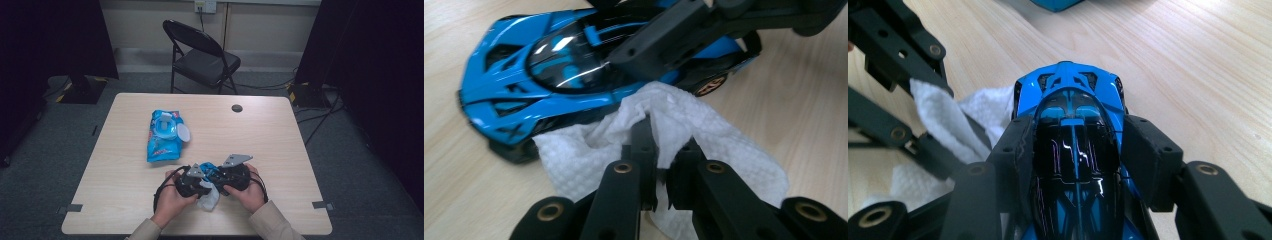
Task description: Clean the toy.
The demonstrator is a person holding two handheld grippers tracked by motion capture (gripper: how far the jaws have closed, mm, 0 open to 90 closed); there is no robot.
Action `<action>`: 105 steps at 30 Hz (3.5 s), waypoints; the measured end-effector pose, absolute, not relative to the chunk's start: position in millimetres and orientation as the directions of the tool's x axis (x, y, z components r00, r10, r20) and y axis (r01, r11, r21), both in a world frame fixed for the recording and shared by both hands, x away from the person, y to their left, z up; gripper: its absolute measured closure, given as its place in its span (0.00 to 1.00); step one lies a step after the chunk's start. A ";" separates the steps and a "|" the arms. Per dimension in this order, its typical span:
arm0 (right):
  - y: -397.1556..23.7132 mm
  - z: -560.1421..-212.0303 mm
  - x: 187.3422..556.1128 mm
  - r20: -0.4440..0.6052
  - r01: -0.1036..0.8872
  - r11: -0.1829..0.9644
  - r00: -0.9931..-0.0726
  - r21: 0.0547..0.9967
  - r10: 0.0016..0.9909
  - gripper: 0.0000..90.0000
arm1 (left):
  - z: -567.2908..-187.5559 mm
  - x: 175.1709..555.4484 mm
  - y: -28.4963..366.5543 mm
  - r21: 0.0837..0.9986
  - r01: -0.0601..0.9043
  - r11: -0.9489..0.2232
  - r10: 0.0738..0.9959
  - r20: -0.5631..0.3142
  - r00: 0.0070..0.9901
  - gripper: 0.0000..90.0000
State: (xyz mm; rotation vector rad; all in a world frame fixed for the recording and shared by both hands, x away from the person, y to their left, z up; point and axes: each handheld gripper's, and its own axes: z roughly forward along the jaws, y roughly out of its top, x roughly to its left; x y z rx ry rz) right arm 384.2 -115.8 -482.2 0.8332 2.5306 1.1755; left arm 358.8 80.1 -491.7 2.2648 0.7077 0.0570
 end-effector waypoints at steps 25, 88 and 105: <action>-116.3 -483.2 385.0 0.038 0.398 0.508 -0.813 0.763 0.581 0.53 | -496.0 332.7 45.6 0.711 0.437 -0.551 0.445 -0.193 0.874 0.94; -118.3 -485.1 385.3 0.048 0.398 0.494 -0.813 0.773 0.580 0.53 | -491.2 377.5 122.8 0.673 0.566 -0.477 0.659 -0.152 0.737 0.93; -118.4 -485.1 385.1 0.049 0.399 0.493 -0.813 0.774 0.580 0.53 | -492.7 371.0 117.5 0.681 0.559 -0.473 0.645 -0.165 0.746 0.93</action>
